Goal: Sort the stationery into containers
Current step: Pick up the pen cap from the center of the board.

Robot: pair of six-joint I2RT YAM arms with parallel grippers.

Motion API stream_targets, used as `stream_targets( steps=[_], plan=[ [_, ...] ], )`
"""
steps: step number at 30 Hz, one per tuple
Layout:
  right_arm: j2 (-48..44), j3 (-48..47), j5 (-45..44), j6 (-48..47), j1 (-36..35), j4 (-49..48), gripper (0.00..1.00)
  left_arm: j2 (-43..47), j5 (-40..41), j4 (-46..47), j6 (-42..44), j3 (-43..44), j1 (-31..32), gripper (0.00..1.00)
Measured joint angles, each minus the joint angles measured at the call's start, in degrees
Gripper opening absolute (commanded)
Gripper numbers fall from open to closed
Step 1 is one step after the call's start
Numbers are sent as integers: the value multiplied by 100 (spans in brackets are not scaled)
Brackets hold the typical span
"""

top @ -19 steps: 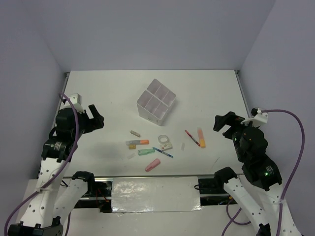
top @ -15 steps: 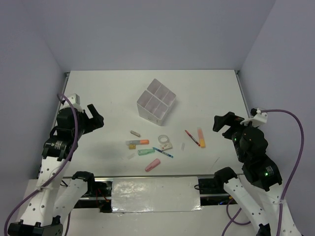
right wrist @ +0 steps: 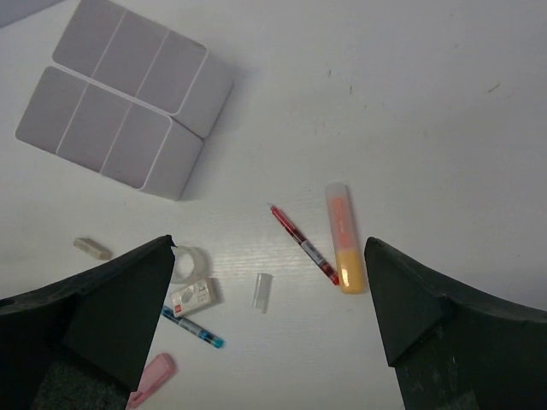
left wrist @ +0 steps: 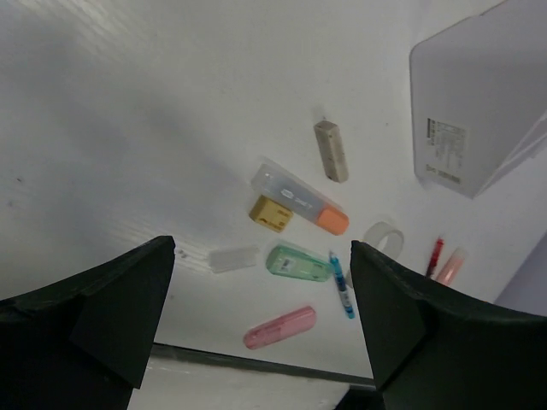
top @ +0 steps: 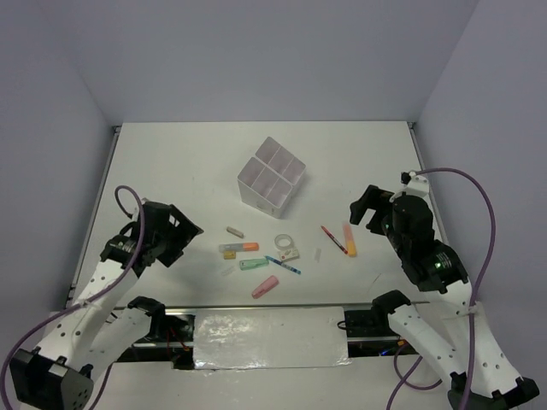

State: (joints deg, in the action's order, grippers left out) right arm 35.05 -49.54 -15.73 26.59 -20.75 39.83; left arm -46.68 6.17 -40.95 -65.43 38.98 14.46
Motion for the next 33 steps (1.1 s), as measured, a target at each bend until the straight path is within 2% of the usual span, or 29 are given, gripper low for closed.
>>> stream_targets(
  steps=[4, 7, 9, 11, 15, 16, 20, 23, 28, 33],
  plan=[
    [105, 59, -4, 66, -11, -17, 100, 31, 511, -166, -1189, 122, 876, 96],
    [20, 164, -11, 57, -37, -92, 100, -592, 785, -273, -1696, 428, 1467, 87],
    [-70, 236, -4, 7, -37, -127, 100, -1167, 949, -234, -1700, 688, 1784, 86],
    [-149, 262, 13, -83, -39, -133, 100, -1659, 1080, -129, -1318, 946, 2050, 84],
    [-229, 262, 164, -205, -39, -140, 100, -2131, 1233, -79, 42, 1622, 2284, 83],
    [-247, 267, 245, -225, -39, -151, 100, -2151, 1246, -61, 431, 1764, 2286, 99],
    [-476, 404, 483, -249, -39, -275, 100, -1856, 879, 155, 2212, 1875, 2299, 99],
    [-664, 498, 625, -245, -44, -328, 100, -1416, 610, 179, 3222, 1679, 2426, 99],
    [-890, 682, 944, -216, -48, -592, 100, -1414, -131, 247, 4159, 1502, 2459, 99],
    [-981, 922, 1281, -155, -48, -848, 100, -2756, -682, 190, 4603, 1613, 2581, 99]
  ],
)
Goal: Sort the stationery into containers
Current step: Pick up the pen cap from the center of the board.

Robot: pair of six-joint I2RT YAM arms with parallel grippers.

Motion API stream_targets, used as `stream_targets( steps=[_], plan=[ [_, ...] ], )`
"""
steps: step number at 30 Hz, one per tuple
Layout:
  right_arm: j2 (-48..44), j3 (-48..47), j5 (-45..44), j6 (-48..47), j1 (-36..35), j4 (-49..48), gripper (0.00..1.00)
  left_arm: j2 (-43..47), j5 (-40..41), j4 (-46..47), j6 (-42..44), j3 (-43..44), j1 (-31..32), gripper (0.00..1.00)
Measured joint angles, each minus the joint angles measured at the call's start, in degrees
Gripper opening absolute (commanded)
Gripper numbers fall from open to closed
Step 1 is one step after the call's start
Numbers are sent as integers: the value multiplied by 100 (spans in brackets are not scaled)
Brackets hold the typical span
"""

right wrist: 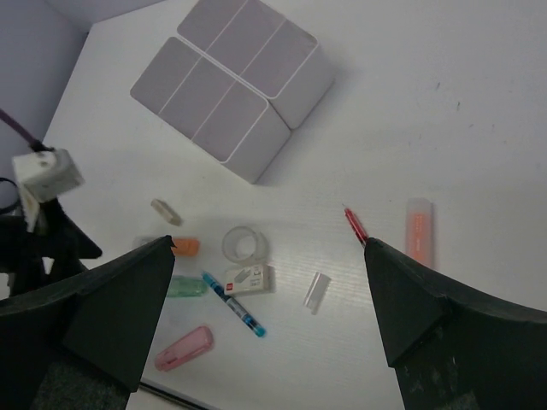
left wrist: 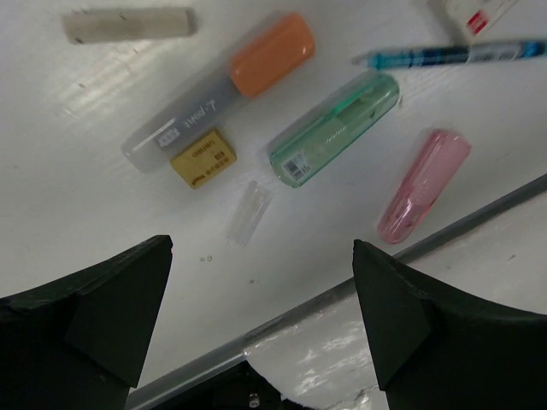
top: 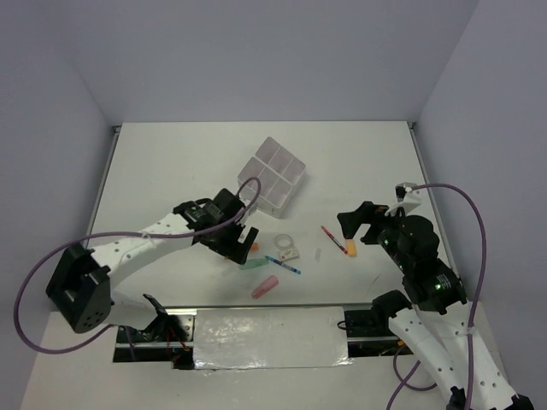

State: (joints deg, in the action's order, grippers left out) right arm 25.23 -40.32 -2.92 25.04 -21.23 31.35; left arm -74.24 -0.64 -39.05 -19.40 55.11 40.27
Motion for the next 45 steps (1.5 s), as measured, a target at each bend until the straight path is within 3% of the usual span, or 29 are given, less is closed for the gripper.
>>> stream_targets(
  steps=[11, 18, 21, 24, 29, 31, 36, 40, 45],
  plan=[
    [-291, 153, 509, 7, 0, -431, 100, -1200, 0, -697, 315, 195, 243, 98],
    [-306, 155, 485, -87, -42, -481, 100, -1231, 133, -870, 404, 232, 435, 99],
    [-299, 155, 485, -96, -55, -481, 100, -1010, 457, -949, 61, 356, 455, 99],
    [-280, 155, 483, -109, -55, -481, 100, -669, 1244, -1281, -837, 892, 457, 99],
    [-199, 155, 413, -111, -55, -487, 100, -70, 2573, -2000, -3681, 2122, 448, 99],
    [-111, 153, 363, -131, -55, -490, 100, 400, 2782, -2144, -4843, 2048, 452, 99],
    [310, 138, 251, -192, -55, -496, 100, 1683, 2949, -2264, -7593, 680, 452, 99],
    [420, 138, 249, -195, -55, -522, 100, 1480, 2896, -2461, -8675, 177, 452, 99],
    [431, 138, 227, -192, -66, -614, 100, 903, 2667, -2337, -9186, 136, 455, 99]
  ],
)
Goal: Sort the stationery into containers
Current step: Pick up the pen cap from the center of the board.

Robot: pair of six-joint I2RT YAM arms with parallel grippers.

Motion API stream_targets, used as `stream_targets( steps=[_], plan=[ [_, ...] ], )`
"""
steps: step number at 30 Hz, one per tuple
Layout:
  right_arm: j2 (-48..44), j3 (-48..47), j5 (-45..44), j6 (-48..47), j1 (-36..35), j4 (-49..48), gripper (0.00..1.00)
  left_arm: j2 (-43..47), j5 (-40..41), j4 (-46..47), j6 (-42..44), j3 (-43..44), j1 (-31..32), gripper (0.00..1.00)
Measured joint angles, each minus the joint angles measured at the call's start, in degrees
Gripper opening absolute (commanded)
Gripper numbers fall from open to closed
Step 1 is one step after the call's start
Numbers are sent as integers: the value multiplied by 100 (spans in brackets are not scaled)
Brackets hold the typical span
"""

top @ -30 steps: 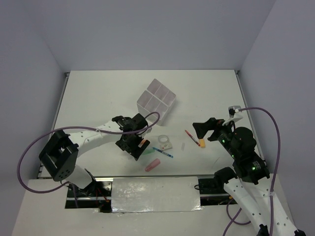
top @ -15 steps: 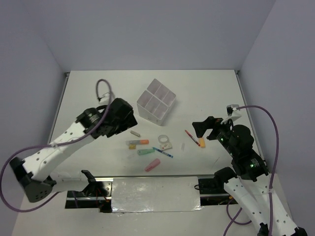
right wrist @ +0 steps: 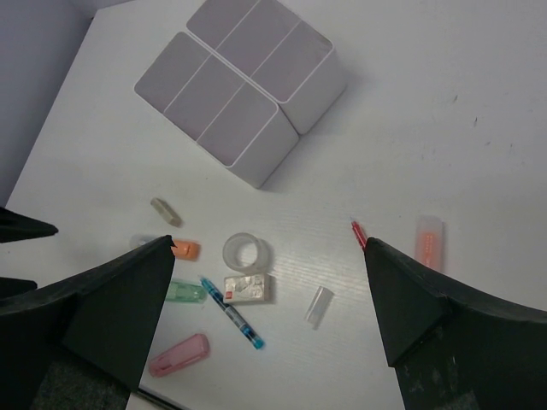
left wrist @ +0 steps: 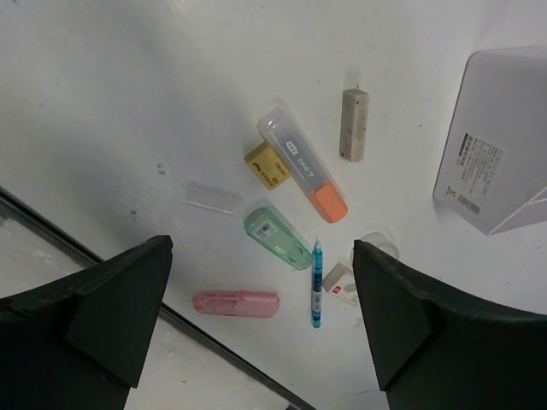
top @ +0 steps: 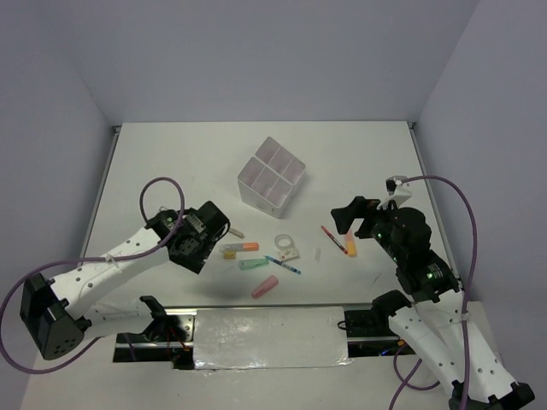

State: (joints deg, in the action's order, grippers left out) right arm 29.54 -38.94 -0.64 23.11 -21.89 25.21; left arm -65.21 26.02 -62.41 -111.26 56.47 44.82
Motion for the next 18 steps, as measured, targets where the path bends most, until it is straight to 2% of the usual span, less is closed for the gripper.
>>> stream_targets(
  steps=[5, 12, 14, 18],
  plan=[
    [125, 2, 7, 0, 0, -39, 100, -334, -509, 415, -162, -413, 2, 97],
    [168, 74, 35, 2, 0, -83, 100, -1156, -866, 562, -175, -258, 251, 95],
    [175, 83, 83, 4, 0, -81, 100, -1259, -914, 553, -179, -188, 374, 91],
    [157, 83, 166, 22, 0, -83, 100, -1303, -988, 538, -173, -195, 522, 89]
  ],
)
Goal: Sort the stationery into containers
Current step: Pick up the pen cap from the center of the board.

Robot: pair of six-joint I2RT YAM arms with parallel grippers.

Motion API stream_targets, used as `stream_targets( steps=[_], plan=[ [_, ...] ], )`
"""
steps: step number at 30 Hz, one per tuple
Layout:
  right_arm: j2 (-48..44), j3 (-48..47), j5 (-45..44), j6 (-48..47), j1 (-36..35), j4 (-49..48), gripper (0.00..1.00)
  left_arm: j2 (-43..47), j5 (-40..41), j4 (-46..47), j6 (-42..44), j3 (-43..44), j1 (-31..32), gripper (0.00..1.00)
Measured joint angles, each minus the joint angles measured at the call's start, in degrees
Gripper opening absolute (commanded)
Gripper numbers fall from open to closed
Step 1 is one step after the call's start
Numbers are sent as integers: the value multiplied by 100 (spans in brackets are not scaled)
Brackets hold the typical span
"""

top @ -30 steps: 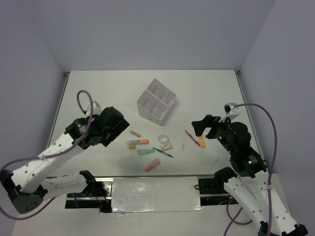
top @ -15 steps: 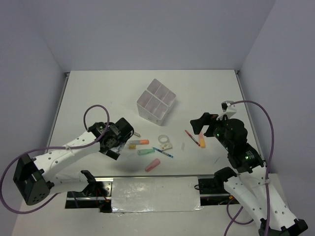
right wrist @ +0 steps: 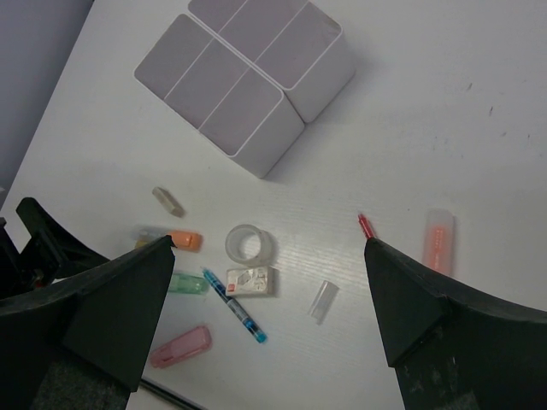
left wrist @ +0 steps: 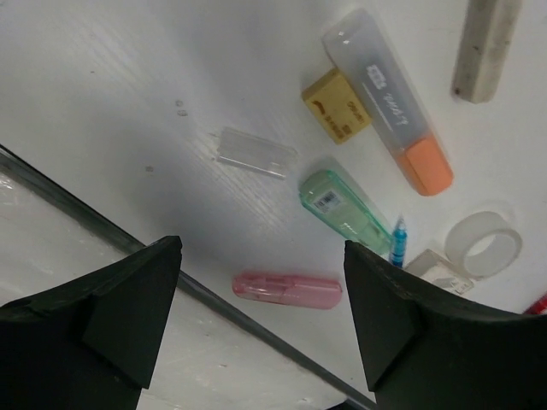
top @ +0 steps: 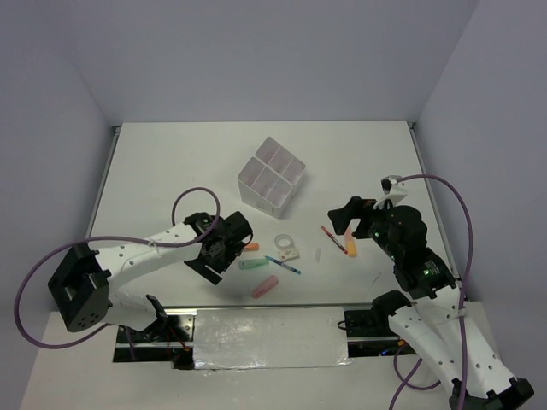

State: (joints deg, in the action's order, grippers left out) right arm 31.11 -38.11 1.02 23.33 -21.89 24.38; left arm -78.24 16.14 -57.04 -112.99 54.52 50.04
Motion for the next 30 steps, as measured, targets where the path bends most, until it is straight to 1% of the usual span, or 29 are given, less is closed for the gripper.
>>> stream_targets(
  steps=[1, 8, 13, 19, 22, 25, 27, 28, 29, 30],
  plan=[
    [-17, 7, 15, 4, 0, -9, 100, 11, -4, 24, 0, -50, 13, 87],
    [-81, 116, 160, 85, 0, -85, 100, 17, -98, 107, -2, -516, 31, 86],
    [-33, 118, 299, 109, -2, -87, 100, 2, -90, 219, -2, -474, 31, 86],
    [-42, 140, 424, 122, -4, -98, 100, -251, -11, 249, -2, -221, -26, 86],
    [-52, 170, 442, 125, -4, -98, 100, -247, 98, 142, -4, -219, -39, 85],
    [-52, 173, 444, 125, -4, -92, 100, -166, 520, -109, -2, -92, -42, 90],
    [-68, 173, 444, 125, -7, -74, 100, -70, 1058, -363, 0, 243, -72, 95],
    [-98, 173, 444, 125, -7, -70, 100, -26, 1327, -426, 114, 494, -129, 96],
    [-138, 173, 444, 125, -4, -70, 100, 4, 1543, -411, 549, 761, -208, 96],
    [-177, 173, 446, 125, -7, -66, 100, 46, 1779, -254, 1268, 1073, -313, 96]
  ],
)
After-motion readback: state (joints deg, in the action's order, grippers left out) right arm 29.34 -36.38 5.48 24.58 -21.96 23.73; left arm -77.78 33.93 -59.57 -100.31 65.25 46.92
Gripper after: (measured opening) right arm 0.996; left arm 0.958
